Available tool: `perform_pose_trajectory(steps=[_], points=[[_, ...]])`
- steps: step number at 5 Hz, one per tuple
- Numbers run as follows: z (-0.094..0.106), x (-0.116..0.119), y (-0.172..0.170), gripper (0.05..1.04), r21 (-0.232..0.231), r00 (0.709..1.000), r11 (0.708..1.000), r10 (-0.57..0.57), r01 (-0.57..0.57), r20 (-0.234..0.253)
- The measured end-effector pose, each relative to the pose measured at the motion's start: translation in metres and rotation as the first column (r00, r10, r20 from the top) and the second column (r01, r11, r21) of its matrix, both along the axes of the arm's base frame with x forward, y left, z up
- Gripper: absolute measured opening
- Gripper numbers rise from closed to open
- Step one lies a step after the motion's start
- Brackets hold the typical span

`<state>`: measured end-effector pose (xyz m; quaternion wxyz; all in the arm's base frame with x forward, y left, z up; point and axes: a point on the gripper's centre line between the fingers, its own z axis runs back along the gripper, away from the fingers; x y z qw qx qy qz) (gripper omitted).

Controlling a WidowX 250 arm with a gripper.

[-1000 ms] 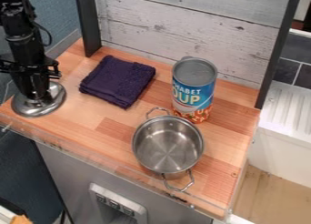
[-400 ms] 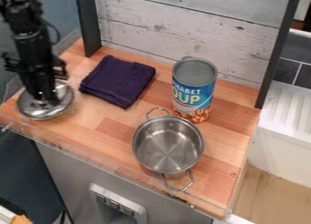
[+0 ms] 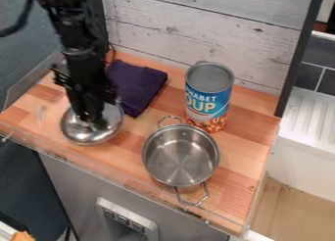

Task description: Moved the silver lid on the middle part of the wooden table

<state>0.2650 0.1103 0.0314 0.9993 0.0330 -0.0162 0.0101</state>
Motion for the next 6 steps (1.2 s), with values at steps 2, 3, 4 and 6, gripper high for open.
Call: perform_pose_trajectory(steps=[2,3,4,6], points=[[-0.012,0.000,-0.043,0.281,0.007,0.992,0.992,-0.127,0.128,-0.023],[-0.015,-0.003,-0.048,0.322,0.019,0.990,0.990,-0.138,0.138,-0.034],[-0.015,-0.005,-0.045,0.618,0.016,0.994,0.994,-0.107,0.107,-0.035],[0.016,-0.013,-0.039,1.012,0.035,0.996,0.997,-0.076,0.075,0.037]])
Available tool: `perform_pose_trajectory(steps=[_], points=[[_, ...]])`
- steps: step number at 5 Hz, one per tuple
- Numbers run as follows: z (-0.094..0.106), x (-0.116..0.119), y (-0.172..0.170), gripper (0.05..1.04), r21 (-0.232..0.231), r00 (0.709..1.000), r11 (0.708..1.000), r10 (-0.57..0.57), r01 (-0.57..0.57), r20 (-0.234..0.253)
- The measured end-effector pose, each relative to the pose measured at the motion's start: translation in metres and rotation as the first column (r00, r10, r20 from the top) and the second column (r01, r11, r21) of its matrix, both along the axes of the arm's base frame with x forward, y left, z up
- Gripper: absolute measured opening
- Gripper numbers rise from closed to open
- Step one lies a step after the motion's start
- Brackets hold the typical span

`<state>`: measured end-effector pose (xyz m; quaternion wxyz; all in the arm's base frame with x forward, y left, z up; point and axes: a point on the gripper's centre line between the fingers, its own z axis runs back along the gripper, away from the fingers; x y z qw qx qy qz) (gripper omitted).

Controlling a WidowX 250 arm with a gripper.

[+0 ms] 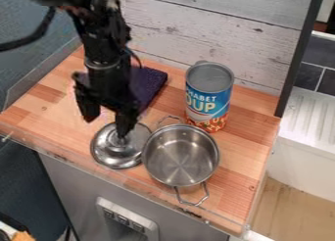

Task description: Moved the silver lid on the middle part of the wooden table

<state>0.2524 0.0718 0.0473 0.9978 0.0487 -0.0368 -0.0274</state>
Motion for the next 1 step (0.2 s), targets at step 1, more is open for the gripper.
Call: perform_pose_trajectory(steps=[1], points=[[0.0127,-0.0060,0.0020,1.007,-0.008,1.000,1.000,0.007,-0.007,0.002]])
